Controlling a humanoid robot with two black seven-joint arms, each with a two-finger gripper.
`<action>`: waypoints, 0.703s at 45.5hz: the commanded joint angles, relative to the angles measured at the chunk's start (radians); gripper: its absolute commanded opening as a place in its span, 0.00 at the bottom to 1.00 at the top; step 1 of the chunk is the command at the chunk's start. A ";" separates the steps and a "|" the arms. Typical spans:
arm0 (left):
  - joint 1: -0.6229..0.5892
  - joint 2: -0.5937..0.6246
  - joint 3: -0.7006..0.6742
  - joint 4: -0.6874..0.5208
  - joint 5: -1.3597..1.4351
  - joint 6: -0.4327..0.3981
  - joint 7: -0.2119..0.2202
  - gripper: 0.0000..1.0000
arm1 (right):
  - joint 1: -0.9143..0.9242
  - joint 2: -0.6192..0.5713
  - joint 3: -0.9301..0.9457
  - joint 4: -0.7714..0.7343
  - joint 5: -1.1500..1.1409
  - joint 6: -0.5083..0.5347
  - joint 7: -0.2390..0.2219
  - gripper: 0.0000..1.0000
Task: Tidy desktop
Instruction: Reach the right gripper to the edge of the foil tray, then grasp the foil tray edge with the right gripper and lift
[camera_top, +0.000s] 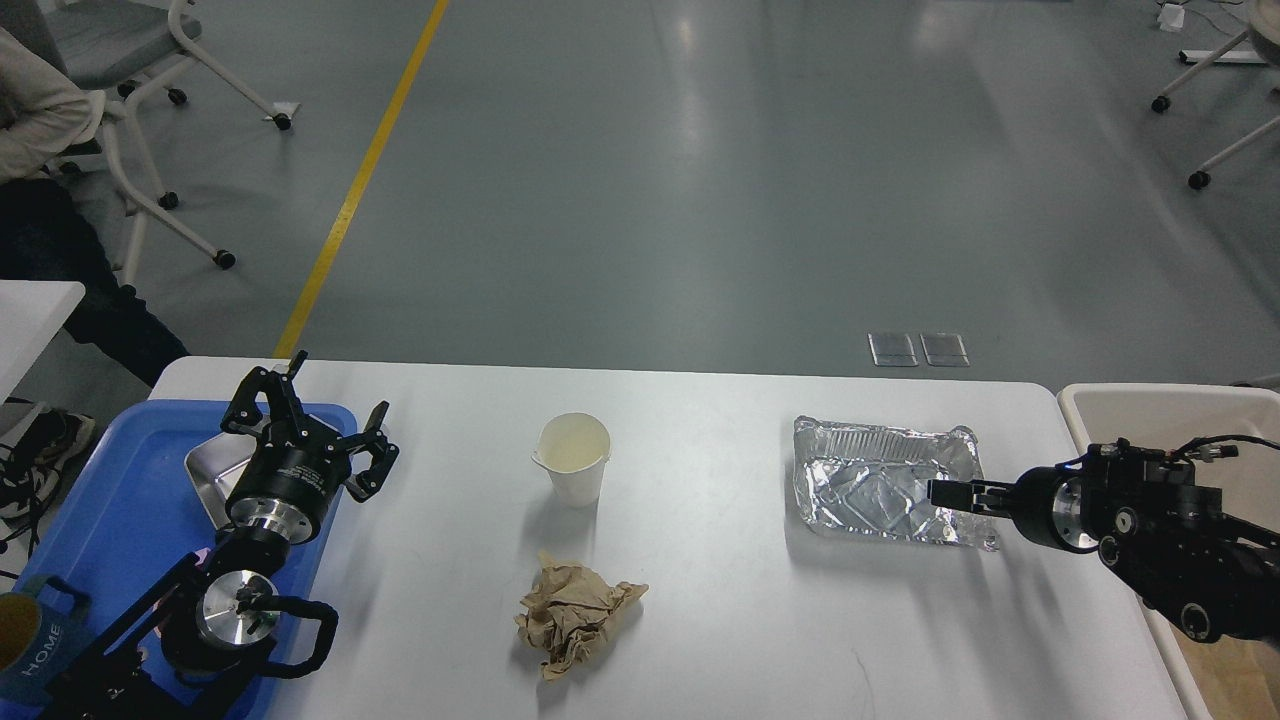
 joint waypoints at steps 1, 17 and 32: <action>0.000 0.000 0.001 0.000 0.001 0.000 0.000 0.97 | 0.000 0.010 -0.020 -0.015 -0.001 -0.004 0.000 0.87; 0.003 0.000 -0.002 0.000 0.001 -0.005 0.000 0.97 | 0.000 0.047 -0.043 -0.074 0.004 -0.015 0.065 0.00; 0.008 0.000 -0.005 0.000 0.001 -0.006 0.000 0.97 | 0.000 0.045 -0.045 -0.078 0.013 -0.010 0.077 0.00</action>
